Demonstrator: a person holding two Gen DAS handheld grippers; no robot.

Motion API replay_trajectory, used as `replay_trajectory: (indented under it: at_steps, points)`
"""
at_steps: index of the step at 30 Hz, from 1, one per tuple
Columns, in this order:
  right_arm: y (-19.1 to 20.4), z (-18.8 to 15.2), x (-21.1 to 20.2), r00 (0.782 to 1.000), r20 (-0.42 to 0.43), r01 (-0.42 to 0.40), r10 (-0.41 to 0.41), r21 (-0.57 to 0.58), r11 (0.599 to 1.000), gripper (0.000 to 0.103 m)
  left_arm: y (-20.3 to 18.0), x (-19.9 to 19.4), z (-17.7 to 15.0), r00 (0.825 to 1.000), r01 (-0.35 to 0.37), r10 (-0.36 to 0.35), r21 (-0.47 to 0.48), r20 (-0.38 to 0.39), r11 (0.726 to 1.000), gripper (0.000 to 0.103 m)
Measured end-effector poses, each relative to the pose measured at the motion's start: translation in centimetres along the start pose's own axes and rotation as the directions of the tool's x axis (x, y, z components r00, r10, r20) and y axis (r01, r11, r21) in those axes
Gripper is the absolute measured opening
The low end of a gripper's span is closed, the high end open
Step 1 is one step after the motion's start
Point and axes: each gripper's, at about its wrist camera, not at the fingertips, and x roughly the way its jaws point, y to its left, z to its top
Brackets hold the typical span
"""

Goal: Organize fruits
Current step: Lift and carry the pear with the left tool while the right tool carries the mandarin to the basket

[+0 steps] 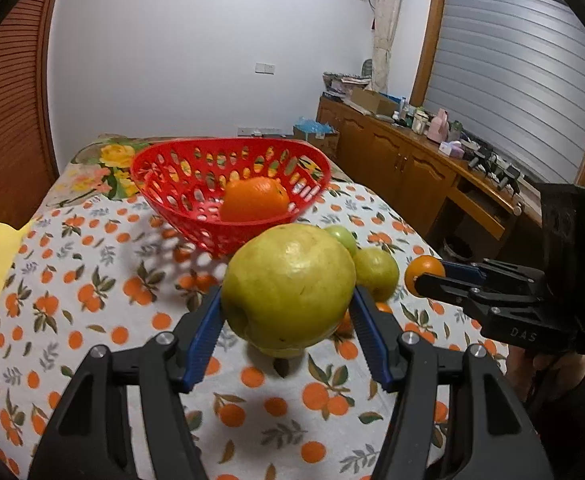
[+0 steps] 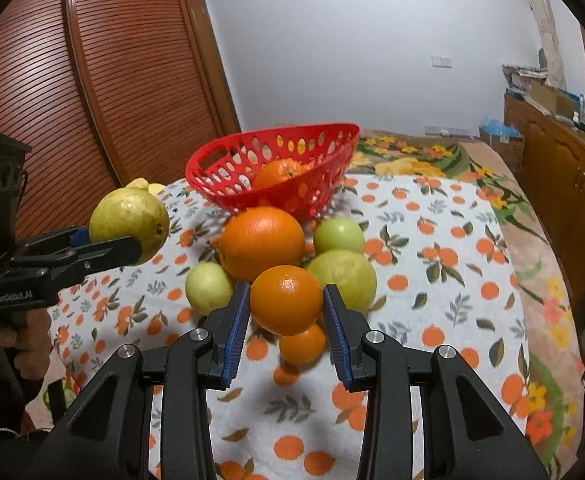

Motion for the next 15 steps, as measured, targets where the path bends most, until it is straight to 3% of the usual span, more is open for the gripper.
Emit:
replay_trajectory:
  at_steps: [15]
  points:
    - [0.5, 6.3, 2.8, 0.999, 0.050, -0.015, 0.018, -0.062, 0.998, 0.037, 4.2, 2.2, 4.5, 0.999, -0.047, 0.047, -0.005, 0.027, 0.999, 0.062]
